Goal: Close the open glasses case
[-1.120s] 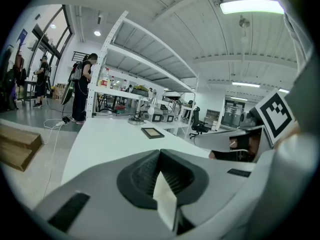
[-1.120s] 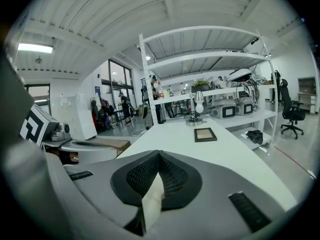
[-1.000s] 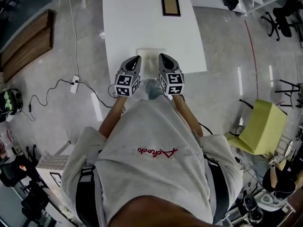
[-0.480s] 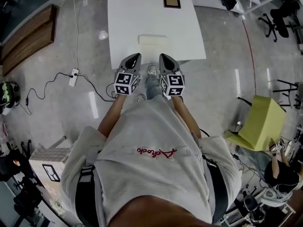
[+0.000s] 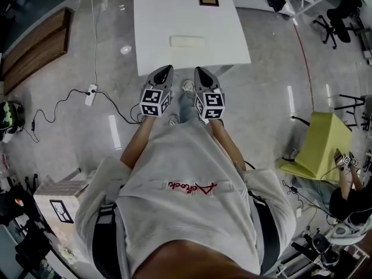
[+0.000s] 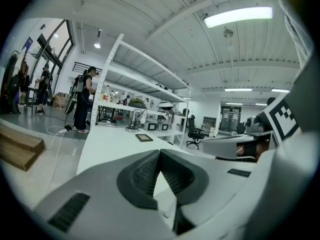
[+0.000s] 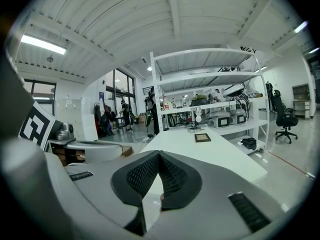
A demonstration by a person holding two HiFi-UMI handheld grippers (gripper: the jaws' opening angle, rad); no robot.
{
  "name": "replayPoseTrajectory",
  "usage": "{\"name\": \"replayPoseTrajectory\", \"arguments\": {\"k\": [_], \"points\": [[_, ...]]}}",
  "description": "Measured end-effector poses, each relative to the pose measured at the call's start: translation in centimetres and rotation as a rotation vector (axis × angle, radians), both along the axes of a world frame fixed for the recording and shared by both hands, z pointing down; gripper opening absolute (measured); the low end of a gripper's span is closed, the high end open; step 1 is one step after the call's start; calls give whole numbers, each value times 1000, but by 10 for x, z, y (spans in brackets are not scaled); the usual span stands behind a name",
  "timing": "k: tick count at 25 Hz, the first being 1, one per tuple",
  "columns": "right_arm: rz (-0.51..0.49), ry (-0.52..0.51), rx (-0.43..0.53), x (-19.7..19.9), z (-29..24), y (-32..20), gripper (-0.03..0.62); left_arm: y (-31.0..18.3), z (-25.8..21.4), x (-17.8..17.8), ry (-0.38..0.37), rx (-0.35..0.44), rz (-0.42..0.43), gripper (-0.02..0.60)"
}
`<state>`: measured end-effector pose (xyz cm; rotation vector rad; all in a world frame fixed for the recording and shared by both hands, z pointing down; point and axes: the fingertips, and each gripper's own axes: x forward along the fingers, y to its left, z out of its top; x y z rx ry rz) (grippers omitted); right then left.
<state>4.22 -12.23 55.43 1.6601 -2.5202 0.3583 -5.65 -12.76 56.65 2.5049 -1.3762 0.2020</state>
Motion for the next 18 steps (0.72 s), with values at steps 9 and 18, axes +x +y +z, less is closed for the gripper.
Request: {"name": "replayPoseTrajectory", "arguments": {"k": [9, 18], "points": [[1, 7, 26, -2, -7, 13, 3, 12, -10, 0, 21, 31, -4, 18], [14, 34, 41, 0, -10, 17, 3, 16, -11, -1, 32, 38, -3, 18]]}}
